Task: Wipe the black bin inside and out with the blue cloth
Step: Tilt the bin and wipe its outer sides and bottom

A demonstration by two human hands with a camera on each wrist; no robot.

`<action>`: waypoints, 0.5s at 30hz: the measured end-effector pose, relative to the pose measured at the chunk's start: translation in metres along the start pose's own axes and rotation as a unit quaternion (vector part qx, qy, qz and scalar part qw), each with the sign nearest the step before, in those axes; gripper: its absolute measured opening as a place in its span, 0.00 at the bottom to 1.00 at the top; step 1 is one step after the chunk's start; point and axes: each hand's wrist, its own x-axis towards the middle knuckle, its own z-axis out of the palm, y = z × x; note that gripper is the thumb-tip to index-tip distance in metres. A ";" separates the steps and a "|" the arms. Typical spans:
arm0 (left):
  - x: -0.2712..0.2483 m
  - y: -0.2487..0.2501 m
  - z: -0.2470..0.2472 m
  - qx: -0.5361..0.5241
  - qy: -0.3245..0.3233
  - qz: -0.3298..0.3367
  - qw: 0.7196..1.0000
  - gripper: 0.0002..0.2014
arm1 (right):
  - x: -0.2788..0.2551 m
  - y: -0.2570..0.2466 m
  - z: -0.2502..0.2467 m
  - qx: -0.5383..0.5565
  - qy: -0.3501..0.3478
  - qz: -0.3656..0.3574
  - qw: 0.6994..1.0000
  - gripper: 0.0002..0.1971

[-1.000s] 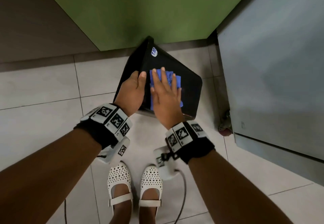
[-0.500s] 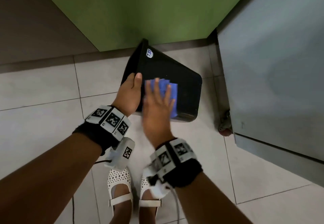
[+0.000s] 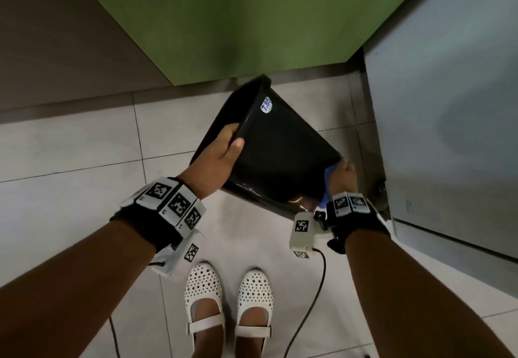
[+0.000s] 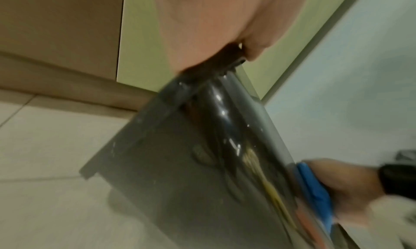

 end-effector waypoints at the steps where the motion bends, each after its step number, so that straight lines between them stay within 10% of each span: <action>1: 0.003 0.005 -0.003 -0.008 -0.024 -0.009 1.000 0.18 | -0.002 0.003 0.002 0.027 0.007 -0.001 1.000 0.21; 6: 0.027 0.043 -0.016 -0.147 0.038 -0.071 0.986 0.06 | -0.007 0.009 0.008 0.043 0.019 -0.088 0.995 0.21; 10: 0.040 0.074 -0.015 -0.044 0.042 -0.100 0.993 0.35 | -0.010 0.007 0.007 0.070 0.039 -0.147 0.986 0.20; 15: 0.038 0.072 -0.011 -0.069 0.033 -0.094 0.993 0.30 | -0.016 0.005 -0.005 0.124 0.080 -0.197 0.969 0.21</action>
